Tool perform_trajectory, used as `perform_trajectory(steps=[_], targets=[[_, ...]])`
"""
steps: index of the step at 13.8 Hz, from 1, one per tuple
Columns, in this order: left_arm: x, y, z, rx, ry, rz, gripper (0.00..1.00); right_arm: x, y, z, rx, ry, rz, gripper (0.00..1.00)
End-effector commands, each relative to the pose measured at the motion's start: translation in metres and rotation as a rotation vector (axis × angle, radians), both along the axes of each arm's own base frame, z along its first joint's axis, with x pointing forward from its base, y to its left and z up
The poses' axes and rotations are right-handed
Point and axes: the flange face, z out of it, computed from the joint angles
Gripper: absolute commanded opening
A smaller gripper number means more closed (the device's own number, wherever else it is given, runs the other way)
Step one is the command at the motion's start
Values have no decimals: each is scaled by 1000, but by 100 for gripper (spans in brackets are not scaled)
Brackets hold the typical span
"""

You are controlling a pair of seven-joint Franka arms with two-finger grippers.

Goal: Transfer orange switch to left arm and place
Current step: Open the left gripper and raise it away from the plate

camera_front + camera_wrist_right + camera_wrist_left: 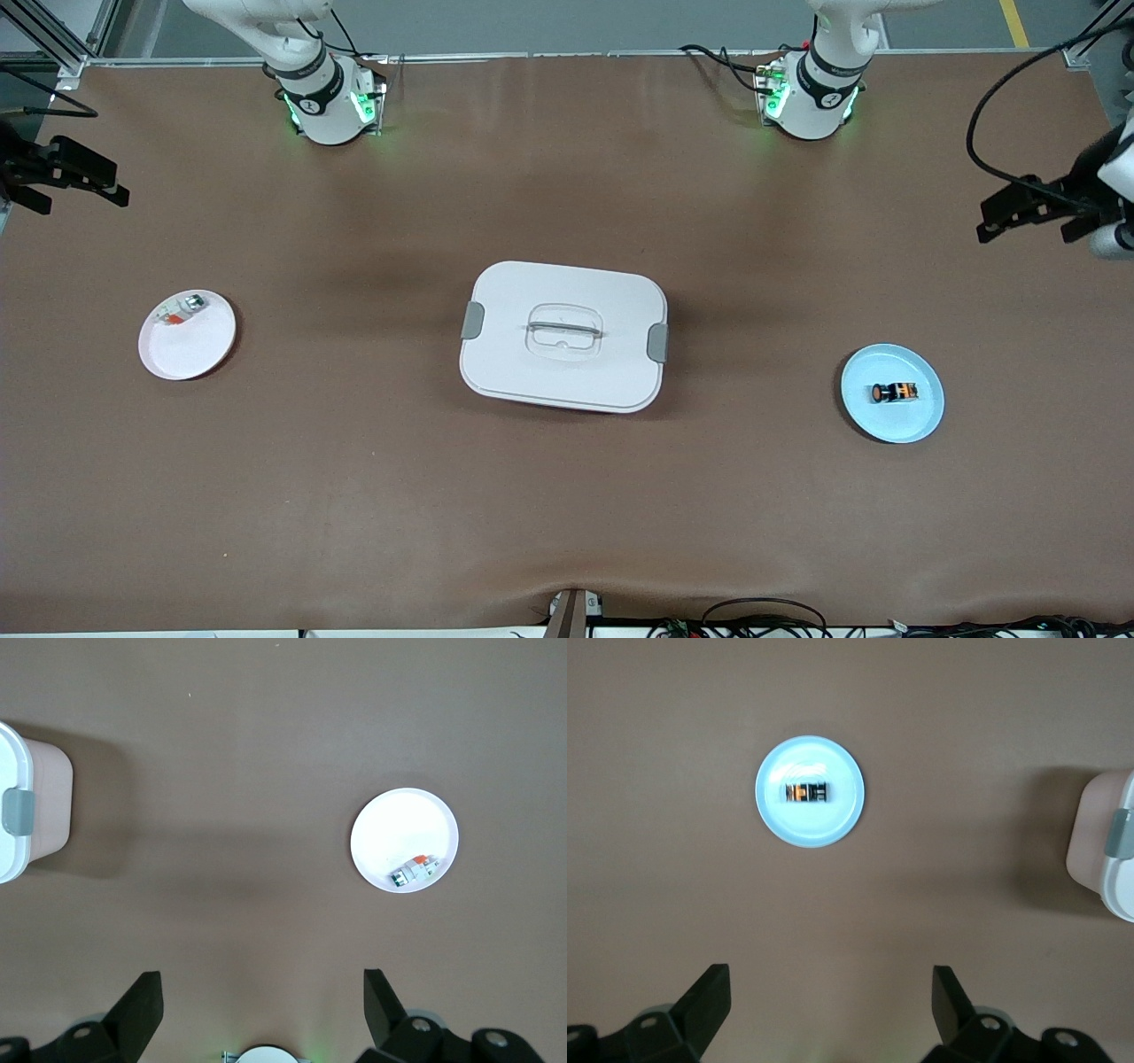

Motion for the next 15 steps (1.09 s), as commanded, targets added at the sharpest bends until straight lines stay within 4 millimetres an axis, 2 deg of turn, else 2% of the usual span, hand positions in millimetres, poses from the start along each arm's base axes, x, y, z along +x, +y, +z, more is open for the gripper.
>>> perform_trajectory(steps=[1,4,8,15], targets=[[-20,-3,4,-11,2,5,100,-8,-9,2,-16,-10,-13,100],[-31,-20,7,-10,-17,-32,100,-7,-11,4,-18,-24,-53,100],[-41,-26,9,-11,-58,-43,100,-4,-11,10,-22,-60,-107,100],[-30,-24,14,-15,-64,-39,100,-5,-12,15,-22,-80,-110,100]])
